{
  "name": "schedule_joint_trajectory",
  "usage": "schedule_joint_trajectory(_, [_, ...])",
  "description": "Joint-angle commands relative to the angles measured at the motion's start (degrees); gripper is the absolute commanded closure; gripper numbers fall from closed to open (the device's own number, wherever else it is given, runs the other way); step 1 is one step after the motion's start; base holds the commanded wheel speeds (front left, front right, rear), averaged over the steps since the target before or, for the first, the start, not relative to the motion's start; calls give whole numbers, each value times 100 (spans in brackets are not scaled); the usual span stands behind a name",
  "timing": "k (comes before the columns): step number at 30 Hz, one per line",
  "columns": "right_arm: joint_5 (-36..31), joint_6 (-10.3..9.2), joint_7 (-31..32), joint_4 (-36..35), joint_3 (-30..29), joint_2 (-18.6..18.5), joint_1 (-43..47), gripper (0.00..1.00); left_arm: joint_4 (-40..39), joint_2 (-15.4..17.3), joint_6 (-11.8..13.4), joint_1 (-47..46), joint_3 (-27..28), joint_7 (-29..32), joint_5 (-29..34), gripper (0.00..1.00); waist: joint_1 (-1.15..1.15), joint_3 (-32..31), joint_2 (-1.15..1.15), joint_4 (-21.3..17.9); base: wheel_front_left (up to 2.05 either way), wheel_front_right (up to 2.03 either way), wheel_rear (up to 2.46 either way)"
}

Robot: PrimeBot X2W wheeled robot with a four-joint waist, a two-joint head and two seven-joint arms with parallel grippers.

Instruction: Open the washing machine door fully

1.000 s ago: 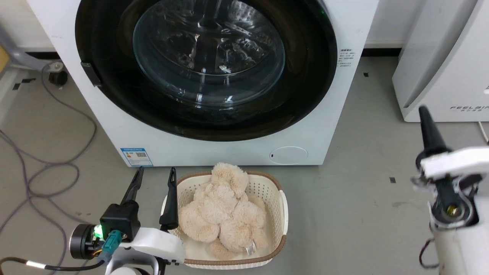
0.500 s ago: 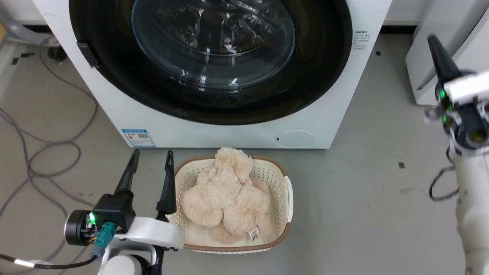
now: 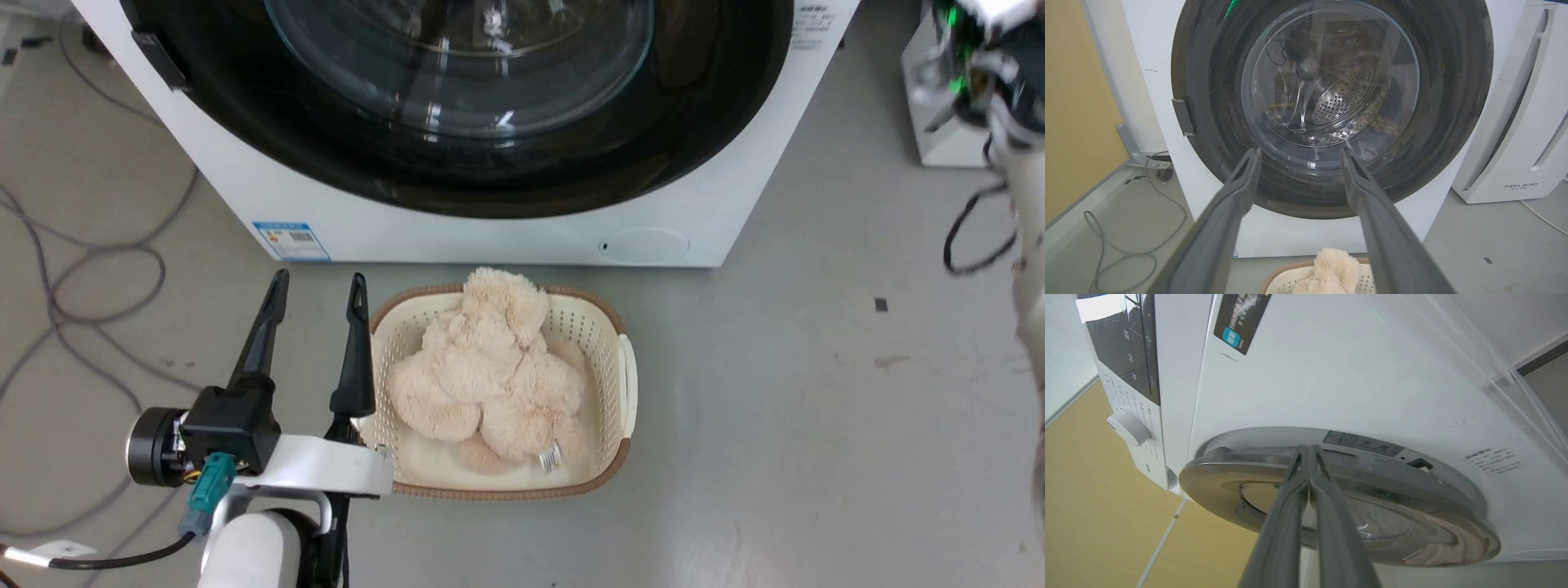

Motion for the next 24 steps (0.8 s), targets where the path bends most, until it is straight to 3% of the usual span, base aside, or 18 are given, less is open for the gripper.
schedule_joint_trajectory(1, [173,-2,160,218,133,-44,-427,100,-44,37,34,-133,-15,-64,-40,0,-1,147,0,20,0,0,0])
schedule_joint_trajectory(10, [161,-3,811,1021,866,-51,-1543,100,-68,-11,28,-350,-70,-172,-103,0,-1,485,0,112,0,0,0])
schedule_joint_trajectory(24, [551,-3,1697,1949,1552,-42,-2665,100,-30,-85,-2,-600,-119,-333,-170,0,-1,812,0,197,0,0,0])
